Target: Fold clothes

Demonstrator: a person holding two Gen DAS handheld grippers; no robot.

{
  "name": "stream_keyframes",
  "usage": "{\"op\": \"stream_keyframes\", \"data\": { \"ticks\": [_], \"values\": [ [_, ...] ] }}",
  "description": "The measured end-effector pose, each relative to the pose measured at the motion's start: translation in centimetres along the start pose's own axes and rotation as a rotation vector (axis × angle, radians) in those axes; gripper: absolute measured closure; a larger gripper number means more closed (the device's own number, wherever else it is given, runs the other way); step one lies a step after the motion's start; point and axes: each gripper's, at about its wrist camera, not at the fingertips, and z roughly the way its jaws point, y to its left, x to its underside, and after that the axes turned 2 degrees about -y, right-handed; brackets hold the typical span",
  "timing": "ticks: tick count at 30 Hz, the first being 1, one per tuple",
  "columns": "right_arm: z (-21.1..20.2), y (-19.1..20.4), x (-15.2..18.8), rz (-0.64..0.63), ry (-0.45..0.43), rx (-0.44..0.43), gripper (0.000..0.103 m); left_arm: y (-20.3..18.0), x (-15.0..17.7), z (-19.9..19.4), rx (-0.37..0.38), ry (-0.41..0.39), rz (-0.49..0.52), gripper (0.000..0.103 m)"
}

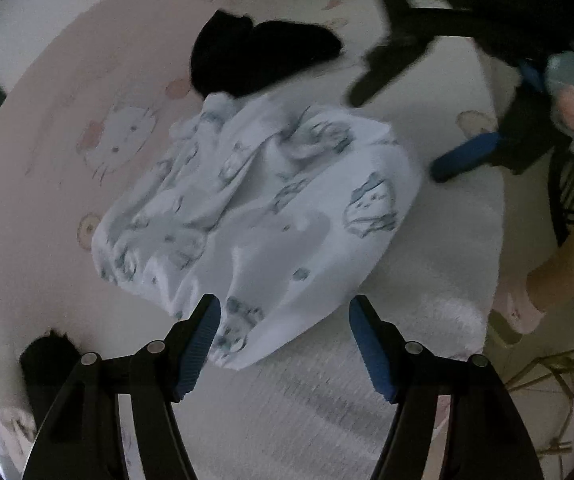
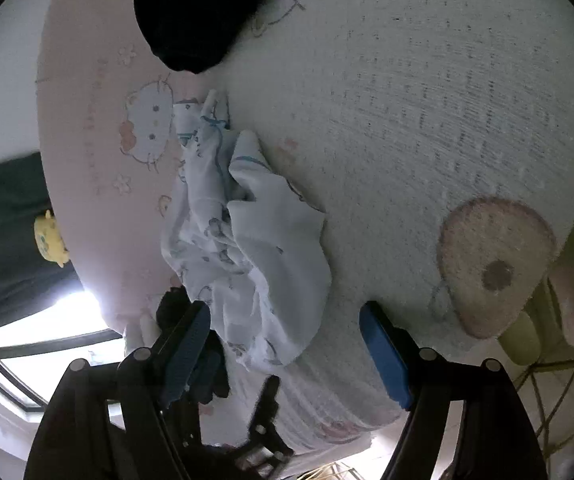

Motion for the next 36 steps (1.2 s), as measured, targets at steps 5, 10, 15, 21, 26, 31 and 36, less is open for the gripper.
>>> {"op": "stream_keyframes", "data": {
  "ticks": [5, 10, 15, 21, 26, 31, 36],
  "values": [
    [1.0, 1.8, -0.8, -0.041, 0.022, 0.016, 0.025, -0.7, -0.4, 0.8, -0.041, 0.0, 0.017, 0.038],
    [1.8, 2.4, -1.2, -0.031, 0.011, 0.046, 0.044, -0.5, -0.6, 1.4, -0.013, 0.015, -0.053, 0.038],
    [2.2, 2.4, -1.0, -0.029, 0.012, 0.052, 0.071, -0.3, -1.3, 0.8, -0.001, -0.016, -0.125, 0.038],
    [1.4, 4.8, -1.2, -0.109, -0.015, -0.093, 0.075, -1.0, -2.7, 1.1, -0.081, -0.058, -0.108, 0.038],
    [1.5, 7.2, -1.7, -0.225, -0.023, -0.062, 0.075, -0.5, -2.9, 2.6, -0.131, -0.038, -0.153, 0.038],
    [3.3, 6.1, -2.4, -0.224, 0.014, 0.053, 0.075, 0.1, -1.9, 4.2, -0.097, 0.001, -0.258, 0.037],
    [4.5, 3.2, -3.5, -0.147, 0.052, 0.027, 0.075, 2.5, -0.9, 5.1, -0.022, 0.062, -0.505, 0.021]
  ]
}}
